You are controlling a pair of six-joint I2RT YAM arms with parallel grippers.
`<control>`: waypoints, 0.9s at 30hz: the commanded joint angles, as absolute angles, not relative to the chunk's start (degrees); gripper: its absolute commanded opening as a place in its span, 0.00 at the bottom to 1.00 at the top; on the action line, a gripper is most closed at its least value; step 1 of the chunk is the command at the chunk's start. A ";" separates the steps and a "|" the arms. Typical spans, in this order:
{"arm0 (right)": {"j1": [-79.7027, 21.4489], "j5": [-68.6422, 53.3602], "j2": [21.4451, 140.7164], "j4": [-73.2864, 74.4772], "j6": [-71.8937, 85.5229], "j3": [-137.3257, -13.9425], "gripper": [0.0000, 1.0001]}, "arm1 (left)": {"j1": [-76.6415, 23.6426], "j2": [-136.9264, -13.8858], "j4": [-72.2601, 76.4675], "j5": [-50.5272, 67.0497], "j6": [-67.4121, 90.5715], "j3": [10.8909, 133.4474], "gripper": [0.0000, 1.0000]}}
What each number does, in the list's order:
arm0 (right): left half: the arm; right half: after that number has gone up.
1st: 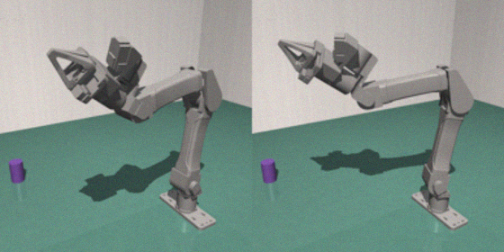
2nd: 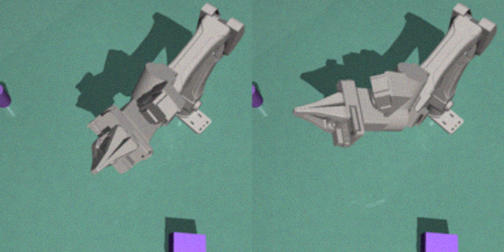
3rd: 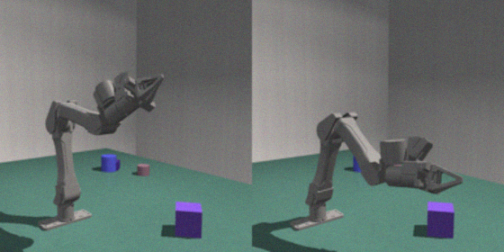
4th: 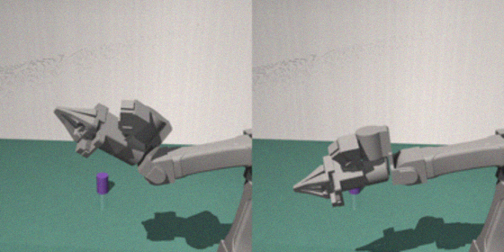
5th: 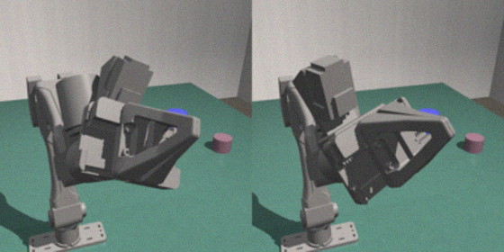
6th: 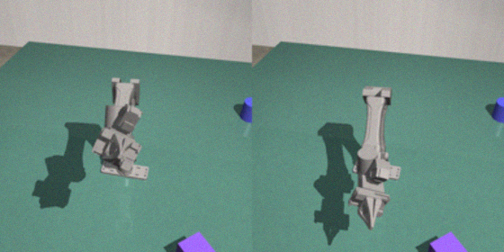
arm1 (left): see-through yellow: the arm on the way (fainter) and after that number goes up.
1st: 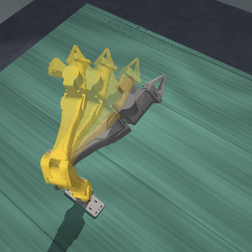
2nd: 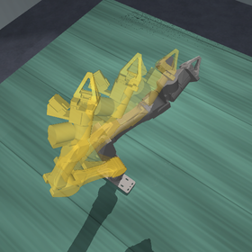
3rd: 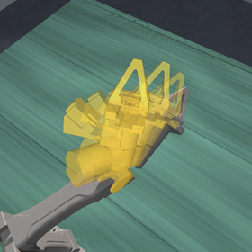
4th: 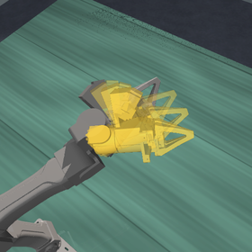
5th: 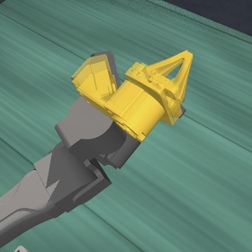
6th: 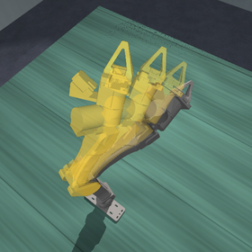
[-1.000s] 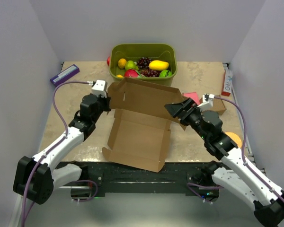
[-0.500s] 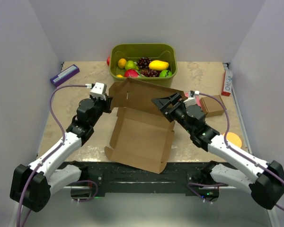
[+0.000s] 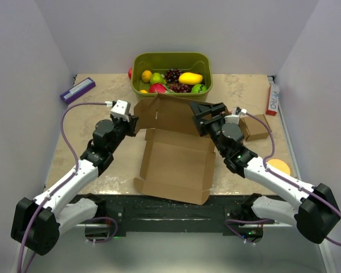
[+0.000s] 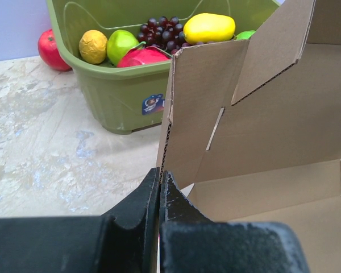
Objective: Fold the paper box
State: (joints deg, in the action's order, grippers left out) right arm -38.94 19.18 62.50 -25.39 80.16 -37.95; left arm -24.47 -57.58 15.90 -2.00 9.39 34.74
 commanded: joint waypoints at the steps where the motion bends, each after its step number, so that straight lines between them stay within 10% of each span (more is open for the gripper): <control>1: -39.02 27.59 61.61 -30.41 83.14 -38.41 0.99 | -25.05 -56.69 20.65 -1.67 8.97 35.24 0.00; 18: -38.67 35.24 67.41 -28.65 86.92 -39.91 0.98 | -25.66 -55.55 21.53 -0.88 8.26 34.72 0.00; 27: -38.76 34.28 67.33 -29.27 88.59 -35.86 0.77 | -25.75 -56.07 21.36 -1.14 8.44 34.80 0.00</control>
State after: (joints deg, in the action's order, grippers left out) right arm -38.85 31.05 67.85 -28.08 86.80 -38.28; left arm -25.32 -56.90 16.38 -1.52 8.75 34.74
